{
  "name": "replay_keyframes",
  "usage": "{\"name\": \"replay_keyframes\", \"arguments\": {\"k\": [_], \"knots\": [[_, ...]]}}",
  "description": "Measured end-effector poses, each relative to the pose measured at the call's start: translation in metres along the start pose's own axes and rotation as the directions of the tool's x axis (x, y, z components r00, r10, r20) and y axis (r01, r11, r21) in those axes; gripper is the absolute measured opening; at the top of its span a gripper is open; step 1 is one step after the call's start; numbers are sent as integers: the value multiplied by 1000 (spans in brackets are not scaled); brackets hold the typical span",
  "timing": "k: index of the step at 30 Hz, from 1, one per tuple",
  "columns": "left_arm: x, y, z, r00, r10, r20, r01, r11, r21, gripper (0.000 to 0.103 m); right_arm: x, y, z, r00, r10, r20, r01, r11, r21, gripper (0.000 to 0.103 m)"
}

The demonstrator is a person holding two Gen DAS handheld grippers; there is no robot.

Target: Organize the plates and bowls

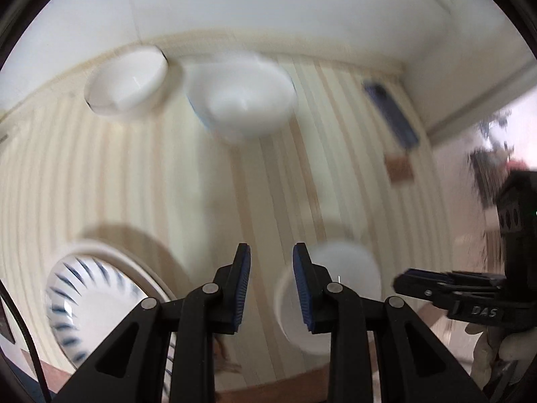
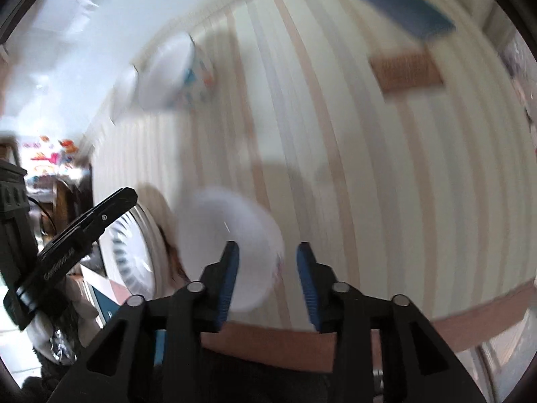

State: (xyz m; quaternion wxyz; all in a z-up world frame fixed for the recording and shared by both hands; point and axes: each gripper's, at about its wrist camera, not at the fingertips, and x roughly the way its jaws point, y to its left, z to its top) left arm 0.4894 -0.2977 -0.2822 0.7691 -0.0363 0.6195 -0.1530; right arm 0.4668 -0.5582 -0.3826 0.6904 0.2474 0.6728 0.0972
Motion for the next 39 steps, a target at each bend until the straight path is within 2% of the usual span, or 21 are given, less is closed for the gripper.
{"name": "replay_keyframes", "arguments": {"k": [4,7,12,16,20,22,24,28,34,39], "knots": [[-9,31,50,997,38,64,-34,997,-62,24,-9,26,55,997,12,79,-9,999,-31,41],[3,52,85,995,71,71,-64,993,-98,24,-1,38,93,995,27,100,-24,999,-34,41],[36,69,119,995,87,38,-82,989,-123,24,41,59,149,997,49,65,-47,999,-26,41],[61,72,131,996,89,-11,-89,989,-120,24,71,63,175,998,51,21,-51,999,-13,41],[82,71,137,995,73,-63,-80,991,-106,24,96,63,183,997,76,-12,-76,997,17,38],[91,67,138,994,73,-83,-81,992,-93,24,103,64,187,998,61,-16,-61,998,9,21],[95,63,137,994,75,-82,-82,994,-79,23,105,67,186,998,59,-13,-58,998,4,17],[94,54,134,994,90,-64,-93,994,-57,23,105,74,184,1000,2,-5,-2,999,-32,16],[85,46,126,995,73,-73,-78,995,-58,23,95,74,175,1000,1,-1,-1,999,-35,16],[60,33,111,997,55,-52,-57,998,-42,23,68,75,158,1000,-4,22,5,999,-48,16]]}}
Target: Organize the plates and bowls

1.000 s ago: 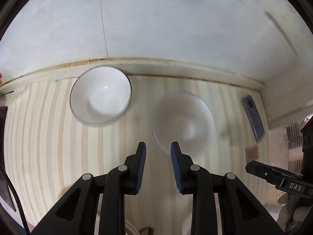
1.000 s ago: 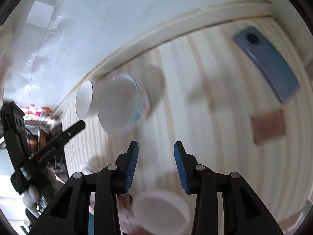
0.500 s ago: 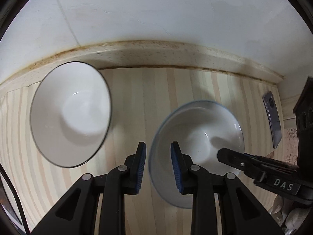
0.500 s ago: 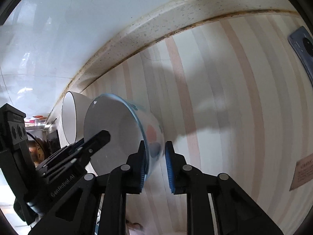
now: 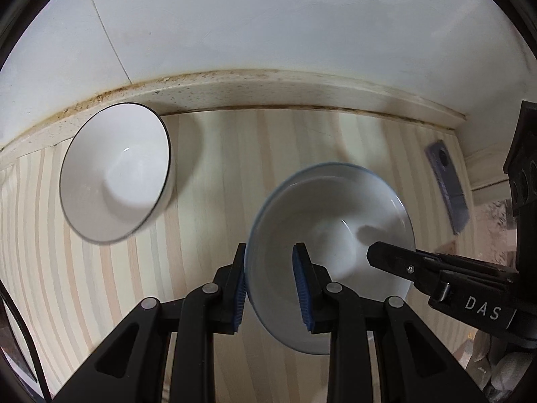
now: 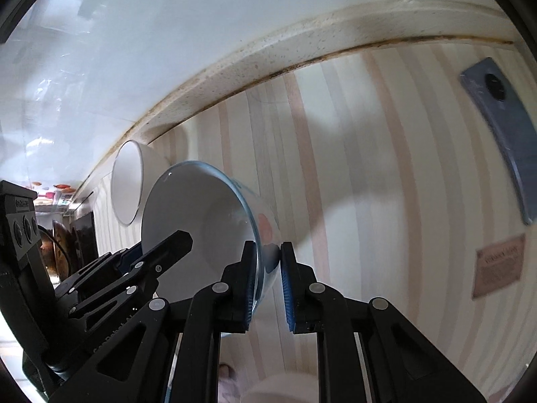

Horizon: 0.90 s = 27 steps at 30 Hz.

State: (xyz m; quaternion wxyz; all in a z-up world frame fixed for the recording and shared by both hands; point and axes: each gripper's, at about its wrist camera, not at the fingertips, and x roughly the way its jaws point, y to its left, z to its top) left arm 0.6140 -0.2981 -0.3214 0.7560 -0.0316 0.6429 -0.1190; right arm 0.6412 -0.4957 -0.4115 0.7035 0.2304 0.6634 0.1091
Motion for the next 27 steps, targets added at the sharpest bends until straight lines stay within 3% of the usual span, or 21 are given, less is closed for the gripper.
{"name": "replay_keyframes", "arguments": {"k": [8,14,20,27], "knots": [[-49,-27,-38,999,-42,31,41,998,45,23,-52,4,-63,999,-2,37,3,1000,-9,16],[-67,-44,-77,998,-68,5,67,993,95,23,-87,-19,-118,999,-13,39,13,1000,3,16],[-56,-52,-113,996,-69,-51,75,989,126,23,-78,-35,-163,1000,-18,1,18,999,35,16],[-36,-57,-139,994,-38,-105,54,987,149,23,-52,-52,-187,998,-31,-48,34,998,56,16]]}}
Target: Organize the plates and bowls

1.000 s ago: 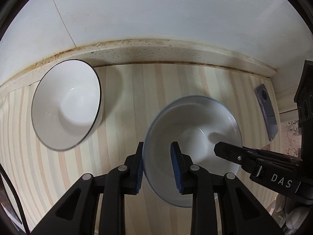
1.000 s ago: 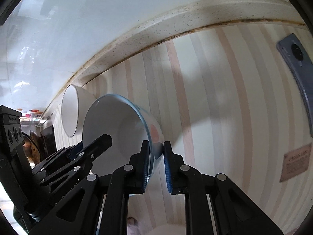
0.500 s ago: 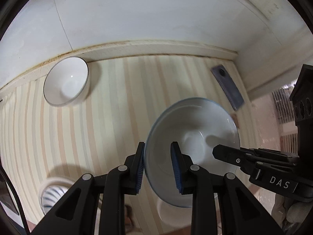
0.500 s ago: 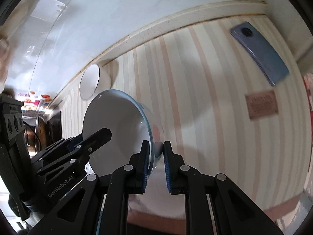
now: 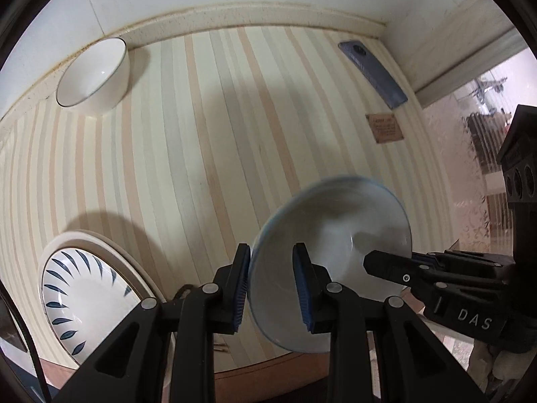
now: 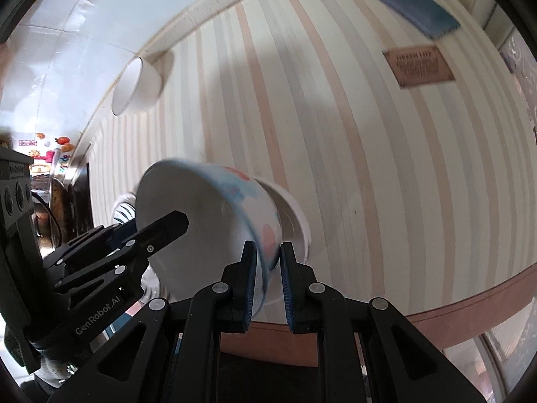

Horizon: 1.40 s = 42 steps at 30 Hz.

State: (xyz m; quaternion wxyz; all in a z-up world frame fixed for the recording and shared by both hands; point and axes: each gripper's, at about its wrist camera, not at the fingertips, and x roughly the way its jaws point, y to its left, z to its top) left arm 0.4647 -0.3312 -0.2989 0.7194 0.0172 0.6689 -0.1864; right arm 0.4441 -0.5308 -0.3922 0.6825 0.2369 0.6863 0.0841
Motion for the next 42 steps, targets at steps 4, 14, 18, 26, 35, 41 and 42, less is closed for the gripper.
{"name": "replay_keyframes", "arguments": {"k": [4,14,18,26,35,41,42], "knots": [[10,-5,-3,1000,23,-21,-22,999,25,23,10,-6,-3,1000,-12,-16,12,1000,8,16],[25,-5,0,997,36,-61,-34,999,34,23,21,-4,5,998,-40,-58,40,999,5,16],[27,-5,0,997,35,-63,-33,999,36,23,23,-1,8,996,-42,-72,43,999,11,17],[-16,22,8,998,-60,27,61,997,-55,24,-11,-1,17,997,-12,-70,14,999,33,17],[-95,142,62,965,17,260,60,957,-284,30,-35,93,116,992,116,58,-112,991,-76,59],[-72,237,110,965,102,242,11,906,-424,30,33,169,202,988,136,67,-125,982,-143,59],[-61,251,120,970,86,226,21,901,-434,30,47,176,214,990,126,62,-116,983,-142,59]]}}
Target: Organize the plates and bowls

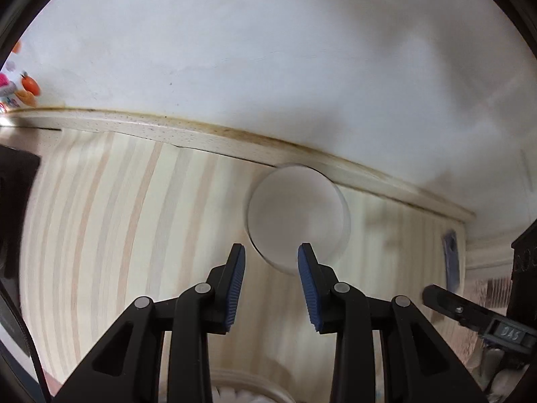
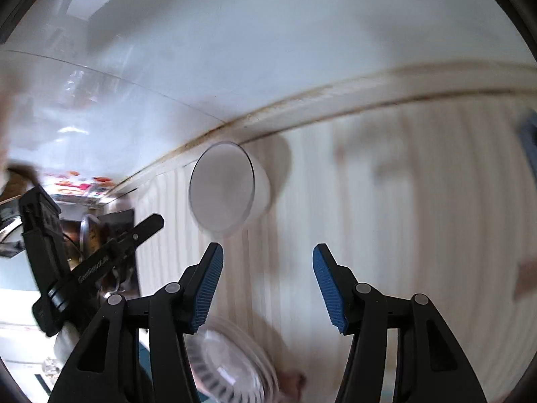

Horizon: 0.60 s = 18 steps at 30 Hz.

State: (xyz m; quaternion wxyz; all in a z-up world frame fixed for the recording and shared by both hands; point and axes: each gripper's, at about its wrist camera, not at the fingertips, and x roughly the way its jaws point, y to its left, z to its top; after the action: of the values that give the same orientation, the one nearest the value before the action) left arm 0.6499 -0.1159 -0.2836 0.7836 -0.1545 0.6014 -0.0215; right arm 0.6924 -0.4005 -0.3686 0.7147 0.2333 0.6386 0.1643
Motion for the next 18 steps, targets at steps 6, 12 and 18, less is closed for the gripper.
{"name": "replay_keyframes", "arguments": {"k": [6,12,18], "knots": [[53,15,17,996,-16,-91,16,1000,2,30,66,8,35,998,-11,-64,12,1000,19,59],[87,9,14,990,-46,-132,50,998,25,27,98,7,43,995,23,-92,-21,1000,24,22],[84,3,7,995,-37,-96,39,999,20,26,102,18,47,996,-42,-77,40,999,-29,17]]}}
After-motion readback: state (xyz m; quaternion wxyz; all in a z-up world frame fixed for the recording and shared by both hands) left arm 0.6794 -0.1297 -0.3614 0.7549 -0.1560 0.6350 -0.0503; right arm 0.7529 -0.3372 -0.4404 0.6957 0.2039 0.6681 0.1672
